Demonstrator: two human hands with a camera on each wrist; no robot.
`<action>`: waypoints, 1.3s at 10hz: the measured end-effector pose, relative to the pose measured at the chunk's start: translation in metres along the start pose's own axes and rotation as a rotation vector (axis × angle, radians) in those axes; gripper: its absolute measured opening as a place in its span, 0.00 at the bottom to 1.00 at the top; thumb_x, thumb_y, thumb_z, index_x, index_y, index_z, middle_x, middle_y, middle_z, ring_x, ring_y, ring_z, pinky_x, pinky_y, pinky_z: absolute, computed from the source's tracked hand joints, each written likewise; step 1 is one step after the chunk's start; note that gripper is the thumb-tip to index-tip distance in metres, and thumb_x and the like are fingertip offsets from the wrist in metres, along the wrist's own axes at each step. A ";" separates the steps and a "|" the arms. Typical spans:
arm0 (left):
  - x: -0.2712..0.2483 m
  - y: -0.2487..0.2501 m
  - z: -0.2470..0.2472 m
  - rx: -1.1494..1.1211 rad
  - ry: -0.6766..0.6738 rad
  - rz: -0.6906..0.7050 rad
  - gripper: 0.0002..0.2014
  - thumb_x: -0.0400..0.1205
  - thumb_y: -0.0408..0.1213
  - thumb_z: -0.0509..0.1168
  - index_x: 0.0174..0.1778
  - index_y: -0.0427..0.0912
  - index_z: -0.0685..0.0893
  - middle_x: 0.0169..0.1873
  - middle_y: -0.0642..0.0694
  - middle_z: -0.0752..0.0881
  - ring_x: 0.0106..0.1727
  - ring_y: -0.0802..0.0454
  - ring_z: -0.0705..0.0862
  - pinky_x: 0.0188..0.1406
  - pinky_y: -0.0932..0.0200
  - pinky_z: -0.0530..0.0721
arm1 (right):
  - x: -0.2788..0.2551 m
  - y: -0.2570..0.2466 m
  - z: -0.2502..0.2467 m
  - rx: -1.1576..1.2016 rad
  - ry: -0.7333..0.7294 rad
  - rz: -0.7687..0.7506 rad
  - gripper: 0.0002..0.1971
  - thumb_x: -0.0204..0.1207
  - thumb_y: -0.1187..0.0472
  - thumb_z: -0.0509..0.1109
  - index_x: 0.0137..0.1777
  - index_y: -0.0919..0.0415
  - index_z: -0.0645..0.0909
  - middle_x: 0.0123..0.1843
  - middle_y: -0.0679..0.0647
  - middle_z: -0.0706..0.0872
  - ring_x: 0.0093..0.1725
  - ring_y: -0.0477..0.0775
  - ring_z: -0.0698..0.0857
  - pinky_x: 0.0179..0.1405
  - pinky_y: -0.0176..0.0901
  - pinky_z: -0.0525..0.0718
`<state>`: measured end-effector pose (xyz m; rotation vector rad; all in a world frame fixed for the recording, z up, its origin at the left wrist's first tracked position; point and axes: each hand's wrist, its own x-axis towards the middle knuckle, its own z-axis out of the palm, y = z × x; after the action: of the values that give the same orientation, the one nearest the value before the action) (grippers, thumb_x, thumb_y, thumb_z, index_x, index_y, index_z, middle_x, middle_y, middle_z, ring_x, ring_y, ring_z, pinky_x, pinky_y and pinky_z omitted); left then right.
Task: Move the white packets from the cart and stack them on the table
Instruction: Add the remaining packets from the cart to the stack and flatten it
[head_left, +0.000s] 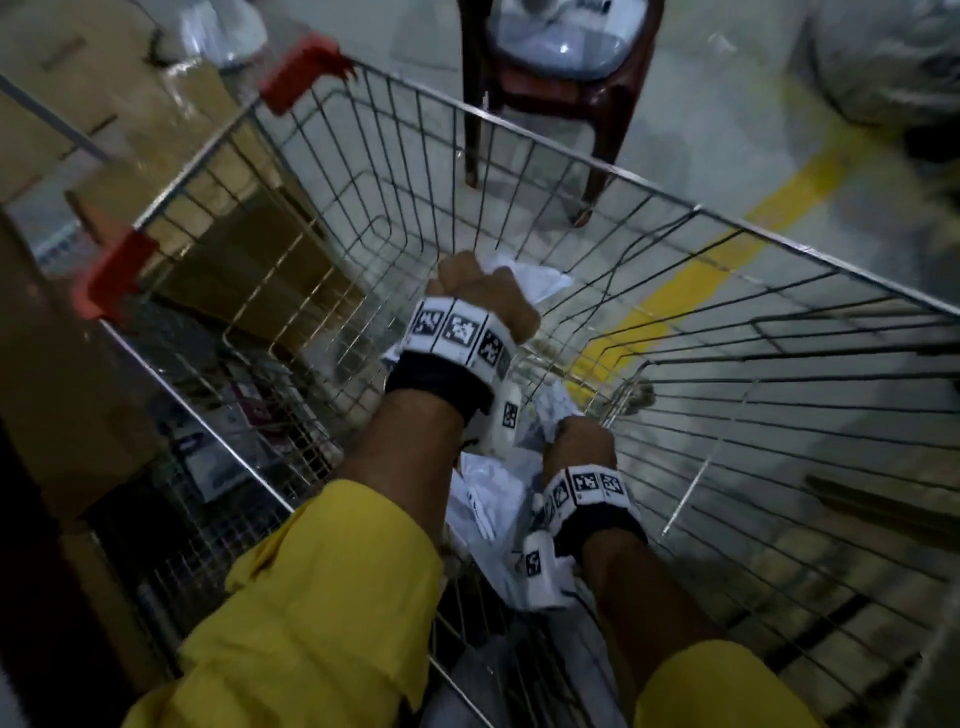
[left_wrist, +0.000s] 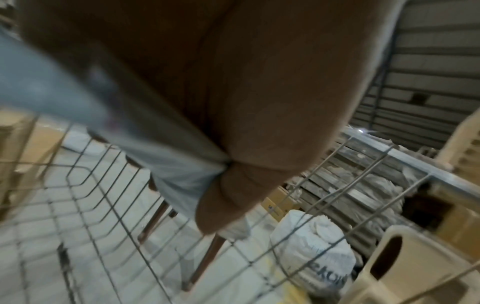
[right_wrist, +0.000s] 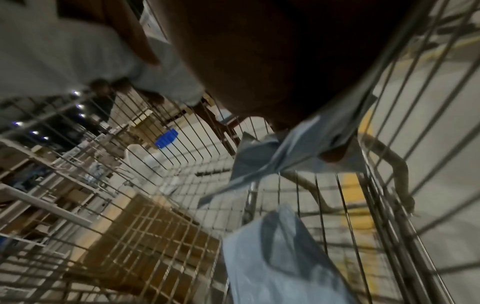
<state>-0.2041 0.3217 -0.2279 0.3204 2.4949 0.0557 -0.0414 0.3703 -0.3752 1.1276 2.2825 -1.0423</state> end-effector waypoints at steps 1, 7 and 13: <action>-0.030 0.000 -0.013 -0.126 -0.015 -0.083 0.33 0.77 0.52 0.62 0.80 0.48 0.71 0.81 0.33 0.62 0.81 0.31 0.60 0.78 0.38 0.63 | -0.040 -0.031 -0.062 -0.240 -0.033 -0.036 0.16 0.82 0.59 0.68 0.66 0.61 0.86 0.59 0.62 0.90 0.62 0.62 0.88 0.51 0.45 0.83; -0.299 -0.019 -0.151 -0.606 0.332 -0.104 0.36 0.60 0.53 0.59 0.64 0.41 0.82 0.62 0.39 0.81 0.64 0.35 0.79 0.53 0.49 0.77 | -0.301 -0.088 -0.279 -0.055 0.405 -0.568 0.12 0.68 0.74 0.69 0.46 0.66 0.93 0.48 0.67 0.92 0.54 0.69 0.89 0.59 0.51 0.84; -0.589 -0.144 -0.069 -1.055 0.982 -0.385 0.45 0.59 0.55 0.66 0.78 0.56 0.75 0.77 0.44 0.75 0.77 0.38 0.72 0.75 0.45 0.75 | -0.484 -0.119 -0.264 -0.008 0.258 -1.231 0.17 0.73 0.78 0.67 0.55 0.66 0.92 0.55 0.64 0.92 0.58 0.63 0.88 0.54 0.30 0.69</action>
<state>0.1845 0.0419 0.1510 -0.8023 2.8955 1.6114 0.1501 0.2765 0.1471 -0.3468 3.1931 -1.2593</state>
